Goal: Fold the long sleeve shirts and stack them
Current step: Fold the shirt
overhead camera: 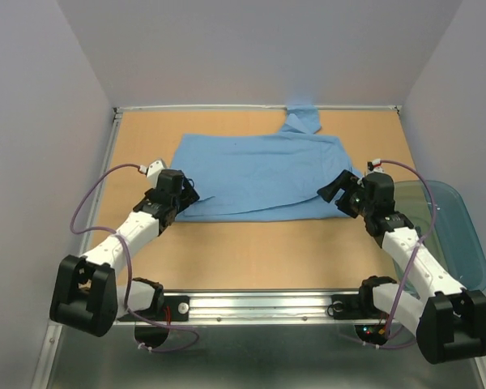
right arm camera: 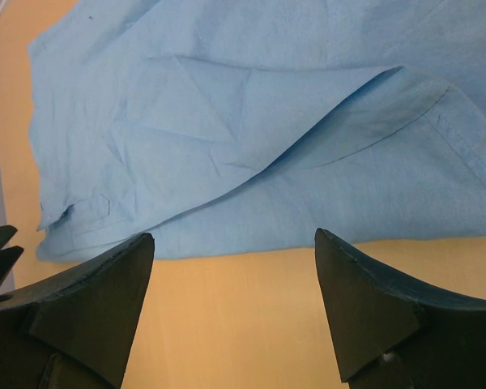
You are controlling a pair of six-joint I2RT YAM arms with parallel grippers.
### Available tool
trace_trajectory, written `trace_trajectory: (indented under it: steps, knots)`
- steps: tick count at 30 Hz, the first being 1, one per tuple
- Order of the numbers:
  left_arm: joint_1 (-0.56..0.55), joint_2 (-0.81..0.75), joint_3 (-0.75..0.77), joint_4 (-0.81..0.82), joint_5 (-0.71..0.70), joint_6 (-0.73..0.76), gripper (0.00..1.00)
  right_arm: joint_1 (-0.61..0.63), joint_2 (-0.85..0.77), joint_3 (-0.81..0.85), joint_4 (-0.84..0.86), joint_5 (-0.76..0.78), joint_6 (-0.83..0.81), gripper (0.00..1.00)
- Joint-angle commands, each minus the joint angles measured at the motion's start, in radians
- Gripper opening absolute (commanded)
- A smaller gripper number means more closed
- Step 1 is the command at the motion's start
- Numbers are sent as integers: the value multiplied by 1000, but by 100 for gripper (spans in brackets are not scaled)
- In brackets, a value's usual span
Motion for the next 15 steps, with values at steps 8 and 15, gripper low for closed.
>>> trace_trajectory:
  steps: [8,15]
  knots:
    - [-58,-118,207,-22,61,70,90,-3,201,193,110,-109,38,84]
    - [-102,138,236,124,107,13,88,21,402,251,372,-152,134,83]
